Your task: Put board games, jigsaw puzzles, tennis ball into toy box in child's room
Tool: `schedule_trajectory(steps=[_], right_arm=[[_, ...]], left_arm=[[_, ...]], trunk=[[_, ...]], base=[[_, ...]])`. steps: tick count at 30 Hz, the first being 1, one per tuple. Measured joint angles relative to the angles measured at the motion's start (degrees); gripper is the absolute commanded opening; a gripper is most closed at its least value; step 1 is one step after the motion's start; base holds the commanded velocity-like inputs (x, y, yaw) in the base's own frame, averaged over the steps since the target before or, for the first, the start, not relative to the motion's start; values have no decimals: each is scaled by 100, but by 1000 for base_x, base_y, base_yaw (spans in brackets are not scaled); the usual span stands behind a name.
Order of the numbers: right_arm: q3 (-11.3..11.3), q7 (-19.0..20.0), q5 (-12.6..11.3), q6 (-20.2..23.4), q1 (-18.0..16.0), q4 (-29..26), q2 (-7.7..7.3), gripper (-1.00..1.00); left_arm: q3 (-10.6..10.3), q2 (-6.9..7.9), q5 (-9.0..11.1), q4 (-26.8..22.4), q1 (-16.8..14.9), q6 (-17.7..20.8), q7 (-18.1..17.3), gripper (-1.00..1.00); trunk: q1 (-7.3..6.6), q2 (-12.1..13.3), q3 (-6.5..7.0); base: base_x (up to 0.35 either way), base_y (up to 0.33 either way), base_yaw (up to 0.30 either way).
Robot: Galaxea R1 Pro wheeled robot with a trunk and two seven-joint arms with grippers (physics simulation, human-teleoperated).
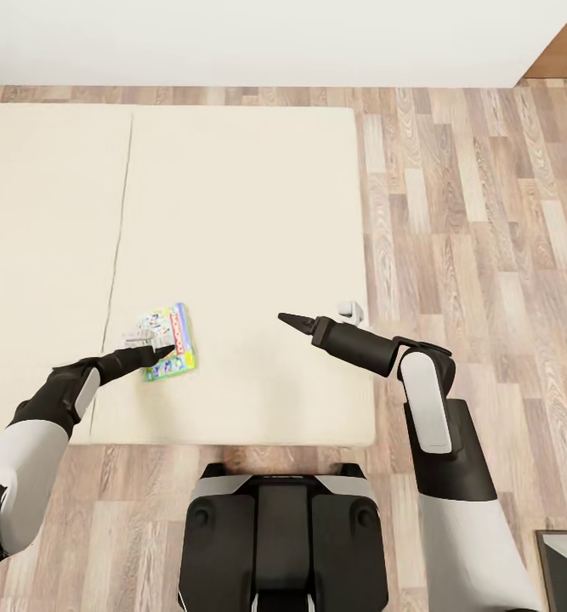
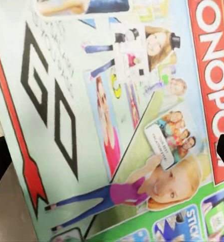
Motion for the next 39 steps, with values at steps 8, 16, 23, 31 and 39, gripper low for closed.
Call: schedule_trajectory(steps=[8, 16, 23, 31, 39], right_arm=[[1, 0, -4, -1, 0, 1, 0, 100], [1, 0, -4, 0, 0, 1, 0, 100], [0, 0, -2, 0, 0, 0, 0, 100], [1, 0, -4, -1, 0, 1, -3, 100], [1, 0, -4, 0, 0, 0, 0, 100]], left_arm=[[-5, -2, 12, -2, 2, 19, -3, 100], [1, -55, -4, -4, -1, -10, 17, 100], [-3, -58, -6, 0, 0, -5, 21, 100], [-7, -60, -6, 1, 1, 10, 19, 100], [-6, -82, -14, 10, 0, -5, 31, 100]], trunk=[[1, 1, 0], [0, 0, 0], [0, 0, 0], [0, 0, 0], [0, 0, 0]], base=[[1, -174, 0], [0, -172, 0], [0, -171, 0], [0, -180, 0], [0, -189, 0]])
